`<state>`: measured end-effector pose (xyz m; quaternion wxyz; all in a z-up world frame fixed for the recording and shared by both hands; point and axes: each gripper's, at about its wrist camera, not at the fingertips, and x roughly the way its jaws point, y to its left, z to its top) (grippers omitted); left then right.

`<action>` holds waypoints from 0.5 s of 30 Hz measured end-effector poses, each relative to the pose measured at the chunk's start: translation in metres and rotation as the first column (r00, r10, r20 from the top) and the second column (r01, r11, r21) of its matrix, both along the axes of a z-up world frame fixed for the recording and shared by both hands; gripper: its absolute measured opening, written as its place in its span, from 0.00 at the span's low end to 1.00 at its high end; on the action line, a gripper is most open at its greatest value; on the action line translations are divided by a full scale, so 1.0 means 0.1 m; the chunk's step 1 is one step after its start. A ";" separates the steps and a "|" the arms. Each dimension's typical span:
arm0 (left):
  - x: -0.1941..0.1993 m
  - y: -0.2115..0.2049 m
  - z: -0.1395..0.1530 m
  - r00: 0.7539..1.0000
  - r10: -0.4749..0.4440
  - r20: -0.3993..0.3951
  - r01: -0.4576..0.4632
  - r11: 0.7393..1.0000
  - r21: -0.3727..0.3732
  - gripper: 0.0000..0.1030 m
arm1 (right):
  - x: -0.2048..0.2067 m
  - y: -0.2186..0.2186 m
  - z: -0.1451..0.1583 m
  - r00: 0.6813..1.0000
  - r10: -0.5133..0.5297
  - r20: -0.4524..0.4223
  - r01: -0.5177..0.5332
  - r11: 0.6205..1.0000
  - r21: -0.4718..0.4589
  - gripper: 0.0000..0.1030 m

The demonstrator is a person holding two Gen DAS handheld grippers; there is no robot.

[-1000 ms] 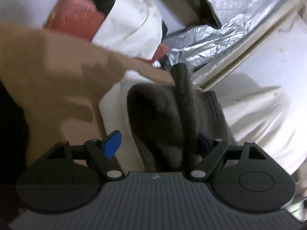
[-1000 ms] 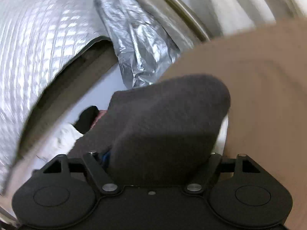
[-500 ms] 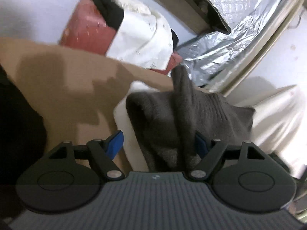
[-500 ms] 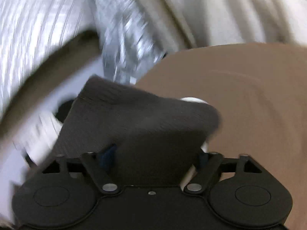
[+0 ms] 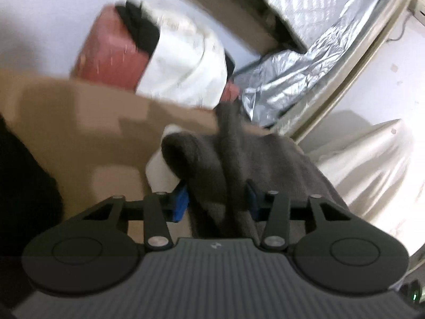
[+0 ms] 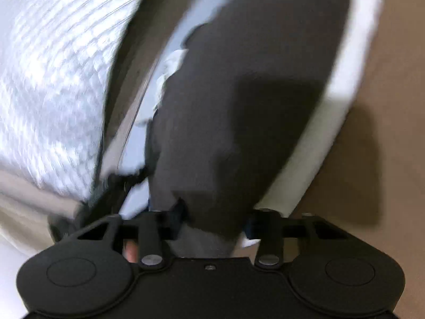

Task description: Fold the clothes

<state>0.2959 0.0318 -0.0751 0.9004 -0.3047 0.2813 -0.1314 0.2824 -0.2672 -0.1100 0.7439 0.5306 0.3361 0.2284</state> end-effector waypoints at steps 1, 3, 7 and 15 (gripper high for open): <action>-0.04 0.04 0.09 1.000 0.001 0.029 0.000 1.000 -0.018 0.42 | -0.01 -0.02 0.04 0.999 0.004 0.046 -0.008 0.996 0.091 0.22; -0.09 0.07 0.23 0.998 -0.010 0.063 0.009 1.000 0.009 0.42 | 0.00 0.06 0.21 0.995 0.028 0.091 -0.018 0.995 -0.101 0.25; -0.02 -0.10 0.18 0.999 -0.017 -0.027 0.022 0.980 0.196 0.41 | -0.10 0.27 0.30 0.992 0.076 0.104 -0.019 0.884 -0.467 0.37; -0.05 -0.34 0.26 0.995 0.026 -0.097 0.014 0.920 0.391 0.69 | -0.47 0.43 0.72 0.988 0.069 0.142 0.053 0.703 -0.710 0.62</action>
